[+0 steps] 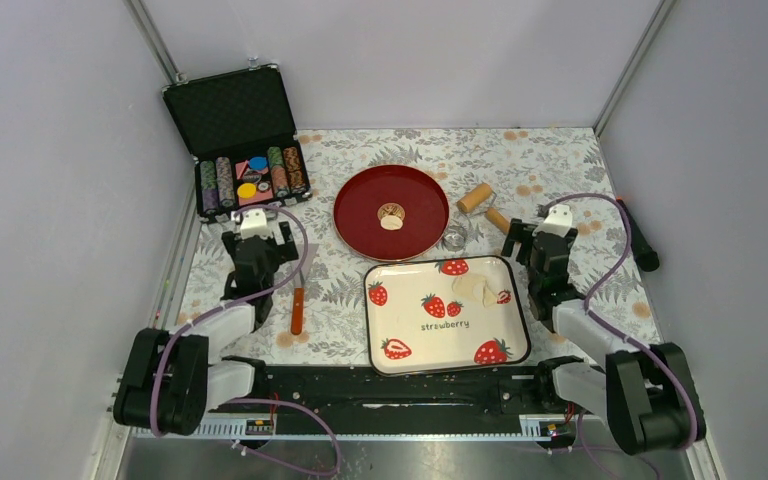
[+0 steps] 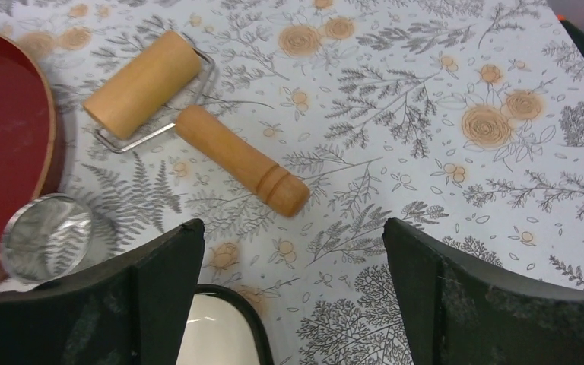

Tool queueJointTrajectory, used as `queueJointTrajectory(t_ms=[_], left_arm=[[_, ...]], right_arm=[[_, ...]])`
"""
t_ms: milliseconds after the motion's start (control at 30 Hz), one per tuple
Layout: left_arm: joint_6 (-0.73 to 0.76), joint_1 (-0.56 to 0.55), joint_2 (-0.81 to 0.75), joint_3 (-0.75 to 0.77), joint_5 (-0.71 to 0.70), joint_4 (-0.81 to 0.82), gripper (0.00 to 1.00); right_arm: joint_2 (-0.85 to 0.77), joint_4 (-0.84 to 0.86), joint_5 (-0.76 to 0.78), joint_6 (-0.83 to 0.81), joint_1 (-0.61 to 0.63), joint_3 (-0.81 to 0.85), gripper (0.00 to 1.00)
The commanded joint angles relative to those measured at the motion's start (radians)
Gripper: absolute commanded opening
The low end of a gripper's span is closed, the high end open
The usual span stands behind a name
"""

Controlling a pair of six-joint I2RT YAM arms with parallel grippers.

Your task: Roll out the dumpling wrappers from the dough

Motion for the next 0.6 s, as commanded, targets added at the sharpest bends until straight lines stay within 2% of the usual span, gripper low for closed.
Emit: queueJointTrajectory(t_ms=[0, 67, 133, 167, 233, 333, 367, 467, 567], left_arm=[[0.087, 0.006, 0.059, 0.006, -0.023, 0.276, 0.99], [0.11, 0.009, 0.11, -0.024, -0.006, 0.398, 0.99], [0.12, 0.012, 0.167, -0.034, 0.015, 0.48, 0.99], [0.107, 0.023, 0.157, -0.017, 0.039, 0.419, 0.99], [0.107, 0.031, 0.166, -0.007, 0.051, 0.413, 0.99], [0.105, 0.033, 0.165, -0.01, 0.049, 0.419, 0.99], [0.103, 0.033, 0.163, -0.009, 0.049, 0.411, 0.99], [0.101, 0.036, 0.166, -0.001, 0.054, 0.4, 0.99], [0.099, 0.037, 0.167, -0.003, 0.055, 0.405, 0.99]], right_arm=[[0.081, 0.29, 0.026, -0.064, -0.025, -0.075, 0.94], [0.094, 0.3, -0.013, -0.1, -0.04, -0.067, 0.92], [0.152, 0.436, -0.028, -0.127, -0.062, -0.103, 0.89], [0.2, 0.524, -0.016, -0.102, -0.079, -0.128, 0.89], [0.306, 0.743, -0.052, -0.068, -0.115, -0.176, 0.89], [0.25, 0.537, -0.083, -0.078, -0.117, -0.117, 0.92], [0.279, 0.559, -0.064, -0.071, -0.117, -0.101, 0.99], [0.263, 0.457, -0.033, -0.051, -0.117, -0.067, 1.0], [0.284, 0.525, -0.034, -0.055, -0.117, -0.081, 0.99]])
